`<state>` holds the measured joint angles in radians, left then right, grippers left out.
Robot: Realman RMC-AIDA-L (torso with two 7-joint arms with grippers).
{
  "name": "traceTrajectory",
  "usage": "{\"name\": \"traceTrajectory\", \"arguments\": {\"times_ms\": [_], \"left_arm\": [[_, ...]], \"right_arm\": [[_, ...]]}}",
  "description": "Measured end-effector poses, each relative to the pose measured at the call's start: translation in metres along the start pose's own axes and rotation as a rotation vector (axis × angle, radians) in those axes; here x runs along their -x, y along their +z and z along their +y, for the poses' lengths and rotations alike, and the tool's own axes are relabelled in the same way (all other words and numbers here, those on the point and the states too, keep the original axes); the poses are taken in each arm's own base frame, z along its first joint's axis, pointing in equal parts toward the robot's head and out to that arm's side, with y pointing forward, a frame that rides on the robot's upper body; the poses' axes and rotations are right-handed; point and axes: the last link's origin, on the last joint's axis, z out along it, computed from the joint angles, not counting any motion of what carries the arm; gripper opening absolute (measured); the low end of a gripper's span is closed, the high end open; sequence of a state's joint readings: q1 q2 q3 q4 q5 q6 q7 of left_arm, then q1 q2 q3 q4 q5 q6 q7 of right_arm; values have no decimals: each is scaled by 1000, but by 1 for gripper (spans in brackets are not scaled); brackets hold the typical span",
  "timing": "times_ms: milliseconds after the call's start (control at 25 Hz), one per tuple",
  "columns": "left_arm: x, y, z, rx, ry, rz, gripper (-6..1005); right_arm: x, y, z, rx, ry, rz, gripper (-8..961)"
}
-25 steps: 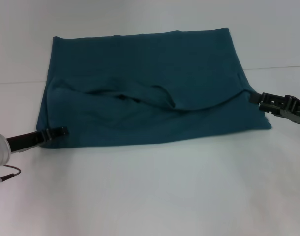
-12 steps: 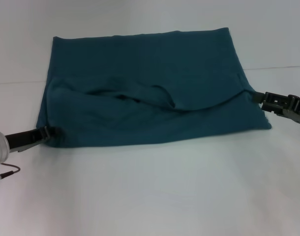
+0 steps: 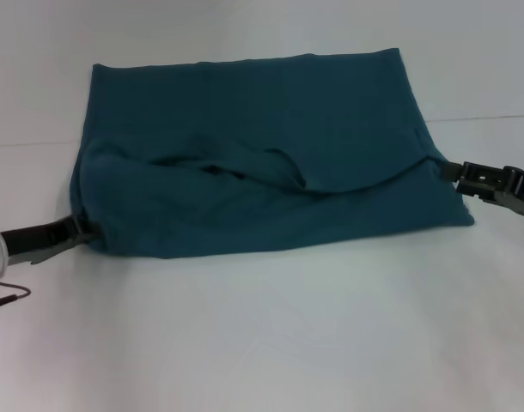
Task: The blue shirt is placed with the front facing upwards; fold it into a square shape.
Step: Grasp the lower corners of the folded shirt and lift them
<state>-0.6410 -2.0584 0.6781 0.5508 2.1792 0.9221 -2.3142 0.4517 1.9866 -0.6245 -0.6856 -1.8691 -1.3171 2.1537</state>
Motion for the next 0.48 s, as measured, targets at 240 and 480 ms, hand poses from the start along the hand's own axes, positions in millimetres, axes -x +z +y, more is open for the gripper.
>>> {"name": "traceTrajectory", "arguments": {"times_ms": [240,480], "left_arm": [[-12,-15,5,103,-73,-6,17],[-18,-20,2,97,-84,-1,17]], "right_arm": [[5,-5,-2,-18,-21,25,678],[27,-7,-10,-134,-19,114,678]]}}
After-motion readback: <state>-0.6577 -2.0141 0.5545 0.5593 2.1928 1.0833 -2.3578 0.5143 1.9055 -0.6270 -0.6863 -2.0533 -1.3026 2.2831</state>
